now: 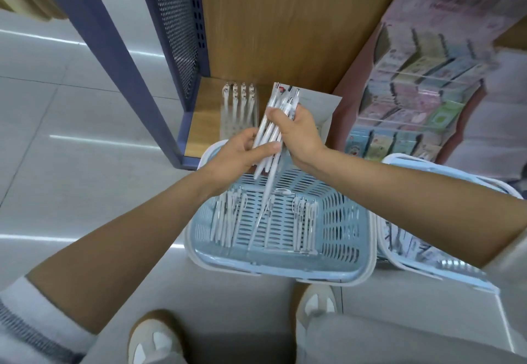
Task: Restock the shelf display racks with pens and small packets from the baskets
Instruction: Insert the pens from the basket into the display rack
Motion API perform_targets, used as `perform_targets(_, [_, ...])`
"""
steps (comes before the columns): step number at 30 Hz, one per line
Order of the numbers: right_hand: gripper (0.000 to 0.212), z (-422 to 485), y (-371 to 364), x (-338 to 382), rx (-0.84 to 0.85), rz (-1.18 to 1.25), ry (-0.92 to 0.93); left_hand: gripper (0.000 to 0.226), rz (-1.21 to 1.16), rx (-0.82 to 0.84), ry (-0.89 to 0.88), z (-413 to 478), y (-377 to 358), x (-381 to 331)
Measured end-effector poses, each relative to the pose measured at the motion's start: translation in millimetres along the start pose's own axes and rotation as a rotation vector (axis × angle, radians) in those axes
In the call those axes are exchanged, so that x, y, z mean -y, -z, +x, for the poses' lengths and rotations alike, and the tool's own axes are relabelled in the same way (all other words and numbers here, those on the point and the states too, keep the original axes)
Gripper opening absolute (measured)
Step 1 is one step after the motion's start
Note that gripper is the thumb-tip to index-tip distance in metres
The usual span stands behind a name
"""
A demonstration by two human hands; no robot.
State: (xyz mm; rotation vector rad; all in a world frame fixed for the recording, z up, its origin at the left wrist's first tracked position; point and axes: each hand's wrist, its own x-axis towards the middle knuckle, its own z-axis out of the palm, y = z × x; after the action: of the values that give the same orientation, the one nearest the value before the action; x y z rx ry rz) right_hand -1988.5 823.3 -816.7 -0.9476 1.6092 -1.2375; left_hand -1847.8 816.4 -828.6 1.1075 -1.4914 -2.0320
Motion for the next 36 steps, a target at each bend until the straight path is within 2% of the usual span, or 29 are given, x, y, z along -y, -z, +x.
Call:
perform_targets(3, [0.015, 10, -4, 7, -0.018, 0.046, -0.056, 0.037, 0.014, 0.035, 0.042, 7, 2, -11])
perform_targets(7, [0.014, 22, -16, 7, -0.014, 0.078, -0.104, 0.020, -0.050, -0.019, 0.063, 11, 0, -17])
perform_targets(14, [0.018, 30, -24, 9, -0.037, 0.193, -0.241, 0.009, 0.092, -0.097, 0.147, 11, 5, -31])
perform_targets(18, [0.021, 34, -25, 18, 0.045, 0.311, -0.357, 0.009, 0.141, -0.147, 0.154, 10, 12, -38])
perform_targets(20, [0.022, 37, -26, 21, 0.089, 0.347, -0.360, 0.012, 0.184, -0.171, 0.133, 8, 16, -40])
perform_targets(23, [0.022, 44, -31, 23, 0.068, 0.341, -0.339, 0.014, 0.234, -0.121, 0.123, 7, 24, -40])
perform_targets(27, [0.035, 46, -43, 19, 0.038, 0.291, -0.350, 0.019, 0.139, -0.008, 0.134, 8, 34, -41])
perform_targets(30, [0.017, 48, -53, 18, -0.005, 0.285, -0.309, 0.032, 0.028, 0.023, 0.116, 10, 43, -39])
perform_targets(31, [0.019, 49, -55, 18, -0.020, 0.275, -0.284, 0.035, 0.025, 0.024, 0.097, 11, 47, -37])
perform_targets(34, [0.019, 50, -59, 19, 0.015, 0.267, -0.237, 0.028, 0.039, 0.014, 0.042, 15, 62, -31])
perform_targets(36, [0.031, 50, -61, 19, 0.038, 0.253, -0.260, 0.023, 0.096, -0.017, 0.038, 18, 69, -31])
